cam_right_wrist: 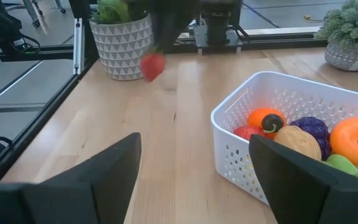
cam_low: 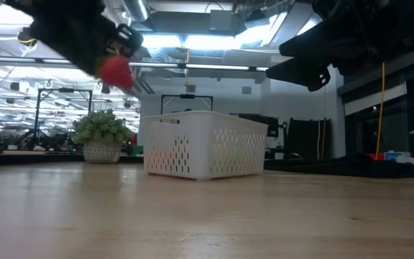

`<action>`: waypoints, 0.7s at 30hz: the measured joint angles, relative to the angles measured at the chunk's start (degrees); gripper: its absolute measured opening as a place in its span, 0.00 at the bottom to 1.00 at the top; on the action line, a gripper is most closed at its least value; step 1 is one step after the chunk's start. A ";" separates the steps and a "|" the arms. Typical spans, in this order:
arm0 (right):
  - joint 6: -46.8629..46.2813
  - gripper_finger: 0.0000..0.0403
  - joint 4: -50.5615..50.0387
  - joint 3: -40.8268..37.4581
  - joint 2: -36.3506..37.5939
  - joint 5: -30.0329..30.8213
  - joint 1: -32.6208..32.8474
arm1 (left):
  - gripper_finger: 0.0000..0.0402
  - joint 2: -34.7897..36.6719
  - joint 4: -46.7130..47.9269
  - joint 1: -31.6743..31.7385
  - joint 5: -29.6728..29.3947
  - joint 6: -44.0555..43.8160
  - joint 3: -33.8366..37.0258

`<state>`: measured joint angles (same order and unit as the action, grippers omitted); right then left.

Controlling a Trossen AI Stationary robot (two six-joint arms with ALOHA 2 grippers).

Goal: Pick and placing Produce into tupperware
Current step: Put the strawberry into the white bin

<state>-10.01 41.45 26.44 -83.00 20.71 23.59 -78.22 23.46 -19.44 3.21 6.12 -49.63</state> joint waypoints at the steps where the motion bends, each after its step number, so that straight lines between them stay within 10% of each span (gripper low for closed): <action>1: -0.01 0.74 -0.04 0.00 0.00 0.00 0.00 | 0.00 1.54 1.36 0.58 -0.59 0.24 0.00; 8: 0.19 0.74 -0.18 0.00 0.00 0.00 0.00 | 0.00 12.83 0.68 4.99 -2.20 2.09 4.64; 21: 1.63 0.74 0.36 0.00 0.02 0.02 0.00 | 0.00 29.86 -30.72 11.43 3.80 1.11 28.71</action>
<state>-8.38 41.81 26.44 -82.98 20.73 23.59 -48.36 -7.27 -8.02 7.01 7.23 -20.92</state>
